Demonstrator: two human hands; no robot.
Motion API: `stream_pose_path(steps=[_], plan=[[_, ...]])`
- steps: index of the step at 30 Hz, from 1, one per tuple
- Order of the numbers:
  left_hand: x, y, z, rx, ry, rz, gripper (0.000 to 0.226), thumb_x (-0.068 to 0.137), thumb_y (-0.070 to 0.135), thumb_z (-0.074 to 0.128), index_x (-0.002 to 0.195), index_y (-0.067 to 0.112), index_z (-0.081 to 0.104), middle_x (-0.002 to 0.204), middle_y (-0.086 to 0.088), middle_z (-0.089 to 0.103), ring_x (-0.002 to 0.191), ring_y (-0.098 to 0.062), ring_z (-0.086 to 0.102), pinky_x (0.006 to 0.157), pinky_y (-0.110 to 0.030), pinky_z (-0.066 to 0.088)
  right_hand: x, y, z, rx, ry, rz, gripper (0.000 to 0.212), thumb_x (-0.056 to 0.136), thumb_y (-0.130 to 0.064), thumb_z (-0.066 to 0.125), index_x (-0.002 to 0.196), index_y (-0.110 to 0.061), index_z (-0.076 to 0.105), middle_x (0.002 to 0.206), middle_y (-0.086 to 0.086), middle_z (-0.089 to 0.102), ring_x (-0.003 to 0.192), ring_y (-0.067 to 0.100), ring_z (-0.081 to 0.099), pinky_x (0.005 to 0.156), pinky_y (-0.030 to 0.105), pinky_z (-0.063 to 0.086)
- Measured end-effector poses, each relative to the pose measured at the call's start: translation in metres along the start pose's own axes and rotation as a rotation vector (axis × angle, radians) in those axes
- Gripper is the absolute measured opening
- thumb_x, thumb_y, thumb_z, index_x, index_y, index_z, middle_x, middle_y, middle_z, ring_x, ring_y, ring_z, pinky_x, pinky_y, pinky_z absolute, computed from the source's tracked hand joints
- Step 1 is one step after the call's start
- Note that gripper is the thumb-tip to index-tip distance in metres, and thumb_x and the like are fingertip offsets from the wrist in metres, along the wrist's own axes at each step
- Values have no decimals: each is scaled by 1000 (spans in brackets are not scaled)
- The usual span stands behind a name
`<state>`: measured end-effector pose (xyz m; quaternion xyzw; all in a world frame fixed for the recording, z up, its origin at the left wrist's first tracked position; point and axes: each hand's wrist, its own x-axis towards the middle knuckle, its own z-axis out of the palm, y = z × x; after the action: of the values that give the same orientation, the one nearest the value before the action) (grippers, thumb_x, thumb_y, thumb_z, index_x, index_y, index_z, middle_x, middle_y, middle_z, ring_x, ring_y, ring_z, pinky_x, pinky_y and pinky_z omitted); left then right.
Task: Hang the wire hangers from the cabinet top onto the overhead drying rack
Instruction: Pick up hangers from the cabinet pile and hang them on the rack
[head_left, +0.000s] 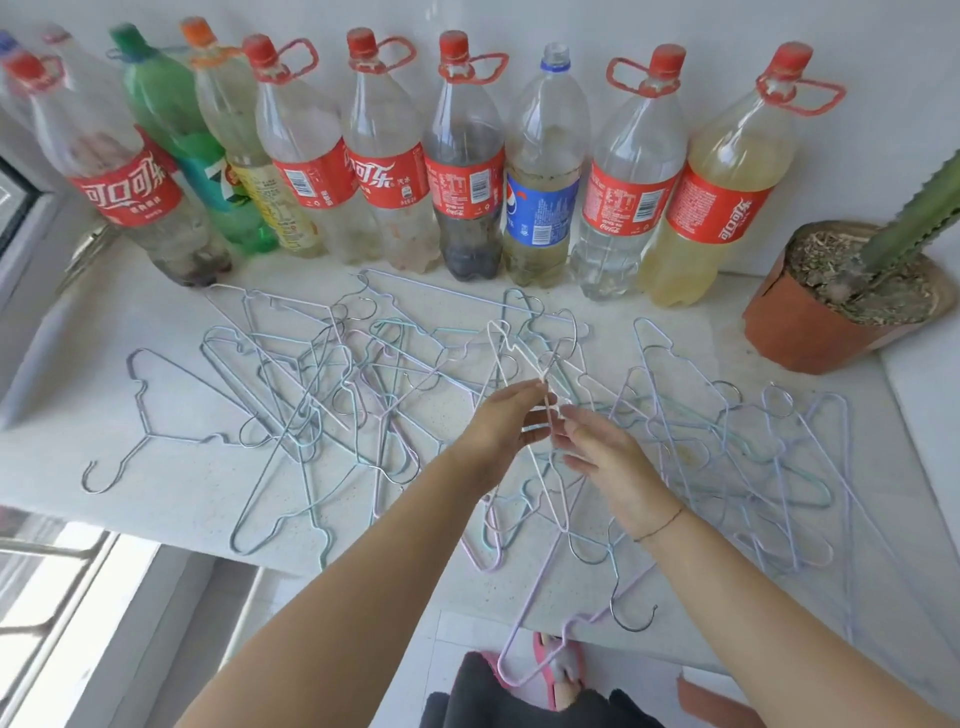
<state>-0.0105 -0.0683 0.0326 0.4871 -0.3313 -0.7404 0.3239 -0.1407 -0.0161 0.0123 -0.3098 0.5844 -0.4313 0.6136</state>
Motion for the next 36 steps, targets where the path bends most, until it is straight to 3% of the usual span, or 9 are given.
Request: stream_pose_path(steps=[3, 6, 10, 14, 18, 22, 25, 32, 36], plan=[[-16, 1, -15, 8, -45, 14, 24, 96, 19, 45, 99, 4, 64, 91, -8, 63, 87, -21, 60, 90, -34, 50, 8, -15, 29, 63, -122, -5, 24, 97, -21, 41, 96, -23, 65, 86, -10, 70, 81, 5, 64, 78, 27, 41], [-27, 0, -44, 127, 16, 42, 33, 97, 23, 43, 108, 2, 67, 97, -6, 69, 90, -17, 64, 91, -33, 50, 18, -20, 47, 129, -123, 24, 17, 95, -18, 46, 96, -20, 63, 85, -1, 69, 78, 14, 64, 74, 29, 45], [-33, -7, -107, 225, 383, 98, 22, 94, 19, 50, 97, 10, 69, 89, -4, 65, 83, -20, 58, 77, -28, 46, 24, -16, 57, 133, -108, 57, 16, 92, -10, 50, 105, -12, 59, 73, 3, 68, 63, 11, 64, 63, 25, 48], [-42, -30, -178, 580, 723, 36, 24, 91, 18, 48, 107, 12, 65, 98, -11, 64, 95, -28, 59, 83, -34, 44, 24, -14, 64, 156, -92, 67, 18, 92, -6, 49, 107, -9, 58, 73, 5, 66, 61, 10, 62, 60, 23, 48], [-42, -44, -207, 735, 681, -3, 21, 89, 22, 50, 96, 14, 68, 92, -14, 65, 84, -32, 60, 72, -35, 44, 19, -11, 69, 181, -108, 70, 18, 92, -7, 49, 106, -11, 58, 69, 0, 68, 63, 10, 62, 63, 22, 46], [-38, -42, -209, 827, 572, -91, 19, 88, 32, 53, 95, 22, 67, 86, -5, 65, 95, -32, 62, 90, -41, 47, 15, -10, 73, 184, -92, 68, 17, 91, -7, 49, 104, -12, 59, 70, 1, 67, 65, 12, 61, 64, 24, 45], [-38, -44, -212, 850, 509, -104, 39, 71, 43, 62, 104, 22, 67, 94, 0, 67, 100, -27, 61, 95, -44, 45, 13, -9, 74, 181, -87, 62, 16, 91, -8, 49, 103, -12, 60, 73, 3, 67, 66, 12, 61, 64, 23, 45], [-43, -48, -217, 919, 543, -69, 19, 81, 20, 68, 99, 19, 72, 99, -2, 72, 99, -25, 63, 93, -42, 47, 9, -10, 75, 179, -82, 18, 17, 92, -6, 48, 103, -12, 60, 78, 2, 68, 68, 14, 62, 63, 24, 45], [-56, -41, -210, 757, 555, 67, 22, 83, 7, 64, 104, 8, 71, 94, -8, 72, 86, -20, 63, 81, -28, 47, 5, -12, 73, 158, -122, -12, 20, 92, -4, 46, 105, -13, 59, 91, 4, 66, 72, 14, 62, 63, 22, 46]])
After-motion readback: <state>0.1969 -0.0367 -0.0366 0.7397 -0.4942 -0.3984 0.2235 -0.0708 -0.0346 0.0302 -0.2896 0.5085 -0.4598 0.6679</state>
